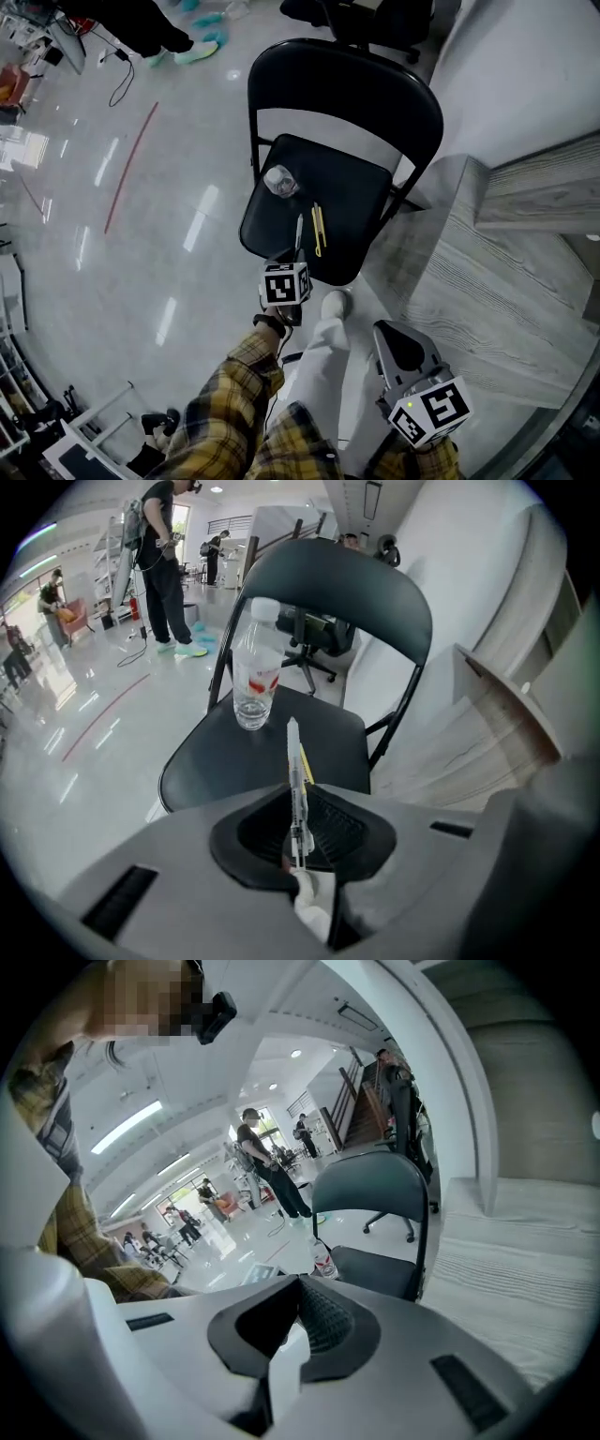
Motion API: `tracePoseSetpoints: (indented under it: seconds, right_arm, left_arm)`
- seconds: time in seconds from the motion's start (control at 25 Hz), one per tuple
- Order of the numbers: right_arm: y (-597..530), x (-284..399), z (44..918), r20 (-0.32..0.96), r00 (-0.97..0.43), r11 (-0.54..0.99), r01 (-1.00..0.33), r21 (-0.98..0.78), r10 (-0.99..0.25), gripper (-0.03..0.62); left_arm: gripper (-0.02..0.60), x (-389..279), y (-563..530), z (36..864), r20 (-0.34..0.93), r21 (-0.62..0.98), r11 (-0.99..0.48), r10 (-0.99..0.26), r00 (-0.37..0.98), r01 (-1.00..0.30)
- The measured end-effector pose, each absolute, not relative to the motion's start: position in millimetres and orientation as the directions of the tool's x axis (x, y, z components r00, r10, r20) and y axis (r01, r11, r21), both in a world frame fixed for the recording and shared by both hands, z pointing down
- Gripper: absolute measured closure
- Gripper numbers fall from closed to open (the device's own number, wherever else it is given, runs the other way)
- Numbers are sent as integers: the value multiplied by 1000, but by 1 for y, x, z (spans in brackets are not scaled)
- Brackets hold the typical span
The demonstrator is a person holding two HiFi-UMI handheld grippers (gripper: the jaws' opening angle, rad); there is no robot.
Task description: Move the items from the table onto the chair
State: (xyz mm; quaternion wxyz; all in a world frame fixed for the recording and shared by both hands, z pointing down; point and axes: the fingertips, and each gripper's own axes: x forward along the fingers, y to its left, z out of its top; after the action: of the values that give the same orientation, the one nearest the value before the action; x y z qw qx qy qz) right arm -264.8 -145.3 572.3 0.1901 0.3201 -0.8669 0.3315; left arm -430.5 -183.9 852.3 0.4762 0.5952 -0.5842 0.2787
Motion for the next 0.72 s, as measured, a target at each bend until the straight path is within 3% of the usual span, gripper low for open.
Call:
tracePoseSetpoints:
  seconds: [0.36,0.72]
  right_arm:
    - [-168,-272,609,513,-757,573,-647,-503,-404,576]
    - [-166,-251,626,514,-742,526,-669,-525,-431,576]
  left_arm:
    - [527,-443,-198,955,928,226,208,-344,145,-952]
    - [526,-442,-196,974,947,187,227,-299,115,-956]
